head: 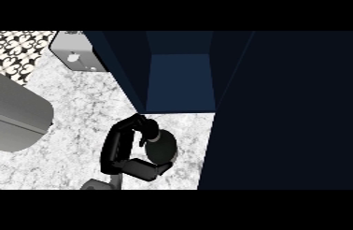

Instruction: Pick up the wine, place it into the cabinet and close the cabinet

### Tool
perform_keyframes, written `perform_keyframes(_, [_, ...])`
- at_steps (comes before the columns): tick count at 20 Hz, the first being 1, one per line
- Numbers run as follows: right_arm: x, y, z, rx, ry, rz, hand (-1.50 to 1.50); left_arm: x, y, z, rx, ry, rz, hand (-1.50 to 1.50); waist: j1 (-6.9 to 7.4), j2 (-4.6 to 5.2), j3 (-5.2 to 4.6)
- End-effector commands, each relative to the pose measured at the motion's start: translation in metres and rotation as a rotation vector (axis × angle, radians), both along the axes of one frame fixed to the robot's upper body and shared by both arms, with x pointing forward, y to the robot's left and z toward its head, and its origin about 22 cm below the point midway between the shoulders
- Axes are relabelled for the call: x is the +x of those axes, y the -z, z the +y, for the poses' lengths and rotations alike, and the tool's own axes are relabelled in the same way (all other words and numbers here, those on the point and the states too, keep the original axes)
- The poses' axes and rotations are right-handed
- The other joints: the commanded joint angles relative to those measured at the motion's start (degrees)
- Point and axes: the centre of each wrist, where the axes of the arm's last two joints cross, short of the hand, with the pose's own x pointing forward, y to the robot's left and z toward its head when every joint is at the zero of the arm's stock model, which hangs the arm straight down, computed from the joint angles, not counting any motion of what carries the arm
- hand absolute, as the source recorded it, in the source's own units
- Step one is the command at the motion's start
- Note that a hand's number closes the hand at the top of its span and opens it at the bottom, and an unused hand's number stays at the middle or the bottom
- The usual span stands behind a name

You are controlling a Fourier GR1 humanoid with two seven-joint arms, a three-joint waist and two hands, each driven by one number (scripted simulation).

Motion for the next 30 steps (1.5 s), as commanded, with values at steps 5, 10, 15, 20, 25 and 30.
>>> perform_keyframes(5, [-0.040, -0.027, -0.010, 0.088, -0.043, -0.038, -1.50, 0.037, -0.010, -0.006, 0.077, -0.045, -0.002, 1.50, -0.18, 0.04, 0.00])
perform_keyframes(10, [-0.038, -0.035, -0.015, 0.069, -0.061, -0.044, -1.50, 0.061, -0.026, -0.016, 0.094, -0.022, -0.011, 1.50, 0.17, 0.14, -0.05])
perform_keyframes(15, [-0.033, -0.027, -0.015, 0.083, -0.051, -0.047, -1.50, 0.084, -0.016, -0.027, 0.128, -0.021, 0.025, 1.50, -0.49, 0.31, 0.02])
perform_keyframes(20, [-0.034, -0.022, -0.008, 0.087, -0.044, -0.050, -1.50, 0.106, -0.023, -0.028, 0.112, -0.003, 0.023, 1.50, -0.40, 0.24, -0.02])
perform_keyframes(25, [-0.038, -0.019, -0.009, 0.093, -0.034, -0.037, -1.50, 0.115, -0.017, -0.044, 0.113, -0.038, 0.029, 1.50, -1.49, 0.28, -0.04])
perform_keyframes(30, [-0.040, -0.024, -0.017, 0.076, -0.067, -0.043, -1.50, 0.139, -0.035, -0.051, 0.077, -0.045, 0.047, 1.50, -1.56, 0.44, 0.00])
